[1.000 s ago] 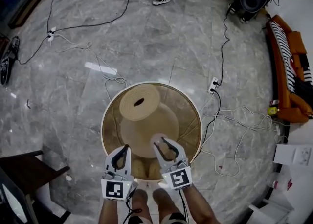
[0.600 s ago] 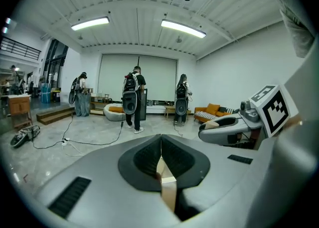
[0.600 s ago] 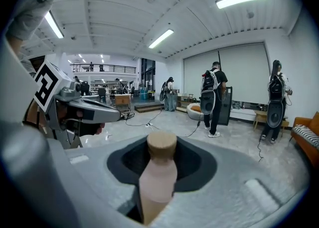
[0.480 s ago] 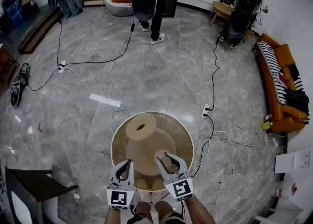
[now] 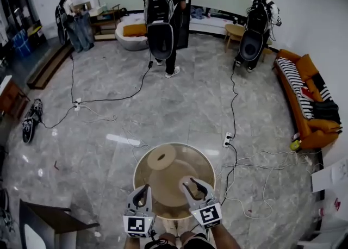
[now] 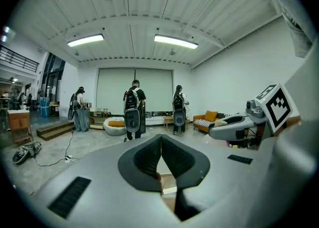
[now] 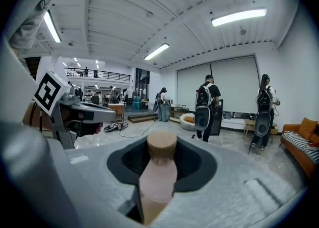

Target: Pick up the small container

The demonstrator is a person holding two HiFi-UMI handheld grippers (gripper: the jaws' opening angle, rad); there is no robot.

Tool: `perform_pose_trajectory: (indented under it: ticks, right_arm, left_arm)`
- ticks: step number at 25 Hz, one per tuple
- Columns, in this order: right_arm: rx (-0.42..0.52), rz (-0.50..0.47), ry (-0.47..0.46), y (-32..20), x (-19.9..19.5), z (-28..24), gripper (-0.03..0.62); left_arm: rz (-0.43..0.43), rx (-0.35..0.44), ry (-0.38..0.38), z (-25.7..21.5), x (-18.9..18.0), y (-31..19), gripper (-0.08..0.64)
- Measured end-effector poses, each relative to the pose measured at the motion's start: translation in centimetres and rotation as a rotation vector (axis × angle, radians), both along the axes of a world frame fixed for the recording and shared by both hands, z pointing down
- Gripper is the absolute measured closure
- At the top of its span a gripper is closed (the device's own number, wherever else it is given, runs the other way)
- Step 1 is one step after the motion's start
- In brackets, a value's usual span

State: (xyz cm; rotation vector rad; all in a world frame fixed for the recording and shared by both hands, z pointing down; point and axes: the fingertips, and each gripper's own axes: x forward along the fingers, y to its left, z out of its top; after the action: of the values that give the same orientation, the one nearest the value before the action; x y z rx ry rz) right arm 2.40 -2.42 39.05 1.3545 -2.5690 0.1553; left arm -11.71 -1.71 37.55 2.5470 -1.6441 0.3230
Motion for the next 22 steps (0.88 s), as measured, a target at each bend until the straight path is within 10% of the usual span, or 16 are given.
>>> perform_pose_trajectory:
  ticks: [22]
  right_arm:
    - [0.056, 0.086, -0.011, 7.5, 4.5, -7.0, 0.466]
  left_arm:
    - [0.009, 0.035, -0.024, -4.7, 0.2, 7.0, 0.541]
